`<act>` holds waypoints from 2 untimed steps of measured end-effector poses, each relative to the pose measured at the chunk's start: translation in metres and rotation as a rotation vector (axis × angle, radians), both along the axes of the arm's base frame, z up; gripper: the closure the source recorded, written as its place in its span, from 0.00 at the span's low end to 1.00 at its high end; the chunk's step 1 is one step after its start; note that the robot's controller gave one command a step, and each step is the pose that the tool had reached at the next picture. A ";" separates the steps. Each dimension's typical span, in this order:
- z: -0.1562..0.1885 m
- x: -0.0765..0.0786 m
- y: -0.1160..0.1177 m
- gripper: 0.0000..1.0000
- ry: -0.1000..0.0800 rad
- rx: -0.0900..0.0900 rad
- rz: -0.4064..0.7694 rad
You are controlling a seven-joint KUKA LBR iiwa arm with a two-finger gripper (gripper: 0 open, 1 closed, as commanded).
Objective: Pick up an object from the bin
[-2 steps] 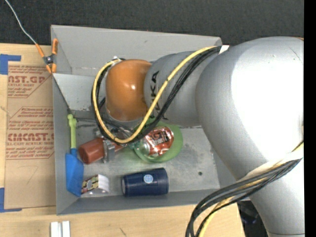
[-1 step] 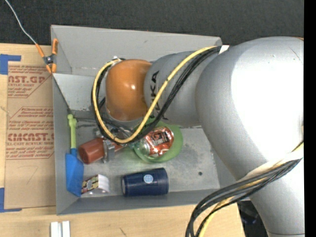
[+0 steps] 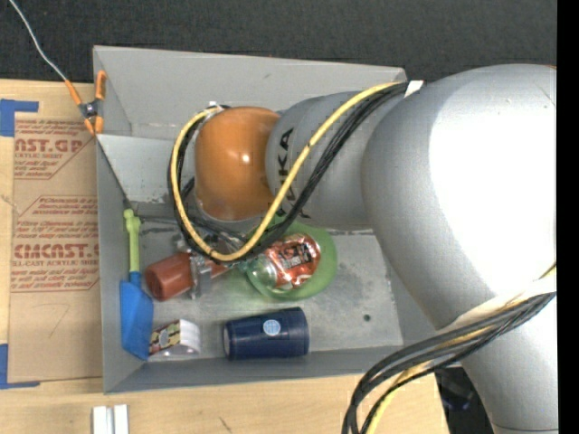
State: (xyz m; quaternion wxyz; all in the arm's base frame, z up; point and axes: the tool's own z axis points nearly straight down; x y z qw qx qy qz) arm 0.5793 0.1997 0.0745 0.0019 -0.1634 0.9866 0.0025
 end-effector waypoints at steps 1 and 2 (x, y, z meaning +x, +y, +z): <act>0.021 -0.001 0.000 1.00 0.002 -0.001 0.001; 0.037 0.001 0.001 1.00 -0.004 0.001 0.001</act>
Offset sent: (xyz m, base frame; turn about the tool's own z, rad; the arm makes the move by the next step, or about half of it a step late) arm -0.0001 0.0000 0.0788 0.0000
